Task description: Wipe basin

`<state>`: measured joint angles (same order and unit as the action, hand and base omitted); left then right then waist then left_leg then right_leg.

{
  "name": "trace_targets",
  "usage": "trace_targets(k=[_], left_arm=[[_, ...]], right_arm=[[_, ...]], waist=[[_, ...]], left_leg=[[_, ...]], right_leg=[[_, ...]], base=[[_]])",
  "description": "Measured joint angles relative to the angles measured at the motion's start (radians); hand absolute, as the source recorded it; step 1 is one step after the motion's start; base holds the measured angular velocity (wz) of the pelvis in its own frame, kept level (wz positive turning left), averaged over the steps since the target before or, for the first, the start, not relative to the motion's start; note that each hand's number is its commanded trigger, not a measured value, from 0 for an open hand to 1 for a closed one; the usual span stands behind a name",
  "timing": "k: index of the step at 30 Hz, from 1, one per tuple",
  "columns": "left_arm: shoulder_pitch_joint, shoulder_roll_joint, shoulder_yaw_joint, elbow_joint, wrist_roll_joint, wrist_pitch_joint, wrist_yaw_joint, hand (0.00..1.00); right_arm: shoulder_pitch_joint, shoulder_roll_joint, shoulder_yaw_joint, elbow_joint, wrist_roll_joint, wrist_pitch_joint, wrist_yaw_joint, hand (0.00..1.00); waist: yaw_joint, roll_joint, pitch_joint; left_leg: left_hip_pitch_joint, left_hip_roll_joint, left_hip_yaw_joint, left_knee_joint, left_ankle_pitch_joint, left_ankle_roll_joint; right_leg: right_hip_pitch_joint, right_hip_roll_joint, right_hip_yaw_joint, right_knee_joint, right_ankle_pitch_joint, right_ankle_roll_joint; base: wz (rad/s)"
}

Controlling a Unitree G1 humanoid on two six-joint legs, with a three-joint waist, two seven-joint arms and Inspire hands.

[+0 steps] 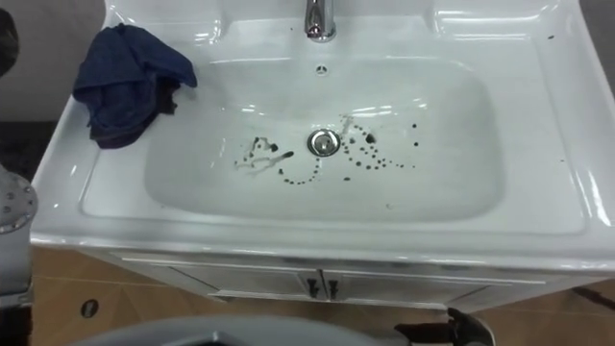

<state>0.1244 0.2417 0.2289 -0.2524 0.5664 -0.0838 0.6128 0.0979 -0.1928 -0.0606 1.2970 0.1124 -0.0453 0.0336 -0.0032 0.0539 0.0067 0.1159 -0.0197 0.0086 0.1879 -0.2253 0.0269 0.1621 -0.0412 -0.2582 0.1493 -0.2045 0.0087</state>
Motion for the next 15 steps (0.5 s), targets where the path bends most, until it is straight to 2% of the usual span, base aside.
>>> trace_targets(k=[3, 7, 10, 15], left_arm=[[0.002, -0.005, -0.001, 0.024, 0.037, 0.001, 0.0, 0.0], [0.002, -0.034, -0.003, 0.045, 0.038, 0.002, 0.0, 0.0], [0.003, -0.034, -0.027, 0.079, 0.037, 0.002, 0.001, 0.0], [0.002, -0.034, -0.088, 0.195, 0.037, 0.014, -0.031, 0.0]], right_arm=[[-0.001, 0.001, 0.0, 0.006, 0.0, -0.001, 0.001, 0.0], [0.0, 0.003, -0.001, 0.011, 0.0, -0.006, 0.004, 0.0], [-0.002, 0.003, -0.002, 0.014, 0.0, -0.006, 0.007, 0.0], [-0.001, 0.003, -0.002, 0.009, -0.002, -0.007, 0.014, 0.0]], waist=[[-0.01, -0.004, 0.0013], [-0.026, -0.011, -0.0009], [-0.024, -0.015, -0.0015], [-0.041, -0.014, -0.003]], left_leg=[[0.0, 0.005, 0.014, -0.001, 0.0, 0.0], [0.002, 0.007, 0.026, -0.002, 0.0, 0.0], [0.015, 0.009, 0.039, -0.007, 0.0, 0.0], [0.017, 0.009, 0.044, -0.008, 0.0, 0.0]], right_leg=[[-0.002, 0.003, 0.01, 0.0, 0.002, -0.001], [-0.006, 0.005, 0.016, 0.0, 0.004, -0.003], [-0.004, 0.008, 0.035, 0.0, 0.006, -0.003], [-0.006, 0.008, 0.038, 0.001, 0.009, -0.002]], base=[[-0.1], [-0.06], [-0.14], [-0.04]])
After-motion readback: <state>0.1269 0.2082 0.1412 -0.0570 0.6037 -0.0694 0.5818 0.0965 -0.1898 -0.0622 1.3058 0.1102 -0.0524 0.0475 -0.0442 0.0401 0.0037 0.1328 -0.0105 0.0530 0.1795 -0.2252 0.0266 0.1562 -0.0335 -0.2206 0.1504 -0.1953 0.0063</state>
